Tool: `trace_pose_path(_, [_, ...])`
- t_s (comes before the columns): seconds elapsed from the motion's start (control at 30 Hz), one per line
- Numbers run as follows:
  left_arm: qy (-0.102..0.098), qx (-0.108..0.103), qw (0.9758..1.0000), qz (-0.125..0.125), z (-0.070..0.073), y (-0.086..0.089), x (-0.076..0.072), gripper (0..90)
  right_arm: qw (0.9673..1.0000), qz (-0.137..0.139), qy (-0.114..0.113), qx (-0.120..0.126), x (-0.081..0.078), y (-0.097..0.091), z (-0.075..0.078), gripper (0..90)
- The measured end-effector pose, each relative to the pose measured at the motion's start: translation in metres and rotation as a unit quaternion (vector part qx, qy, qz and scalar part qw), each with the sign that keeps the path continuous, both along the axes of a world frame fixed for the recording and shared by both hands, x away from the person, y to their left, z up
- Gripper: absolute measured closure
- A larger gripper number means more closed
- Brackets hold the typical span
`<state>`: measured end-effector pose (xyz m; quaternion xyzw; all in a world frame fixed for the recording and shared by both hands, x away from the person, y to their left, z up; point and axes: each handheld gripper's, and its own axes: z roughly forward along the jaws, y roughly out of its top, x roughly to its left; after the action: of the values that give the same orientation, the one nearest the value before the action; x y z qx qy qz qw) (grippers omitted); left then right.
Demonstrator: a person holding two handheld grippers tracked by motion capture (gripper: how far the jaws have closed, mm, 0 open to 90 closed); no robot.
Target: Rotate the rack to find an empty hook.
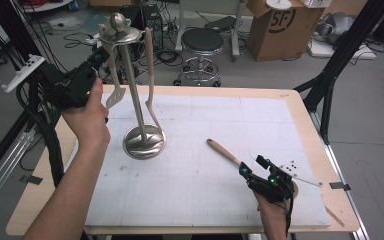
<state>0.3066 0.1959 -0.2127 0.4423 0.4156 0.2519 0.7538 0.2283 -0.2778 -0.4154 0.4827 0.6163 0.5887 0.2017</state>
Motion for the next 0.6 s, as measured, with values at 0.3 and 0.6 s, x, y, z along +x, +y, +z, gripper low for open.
trace_pose_path(0.3, [-0.006,0.002,1.0000,-0.006,0.0007,-0.0019,-0.0060,90.0,1.0000,0.001,0.001,0.000,0.0001,0.0003,-0.0002,22.5])
trace_pose_path(0.6, [-0.005,0.005,0.9998,-0.019,-0.0044,-0.0026,-0.0077,89.9,1.0000,0.000,-0.002,-0.001,0.0003,0.0001,-0.0003,22.5])
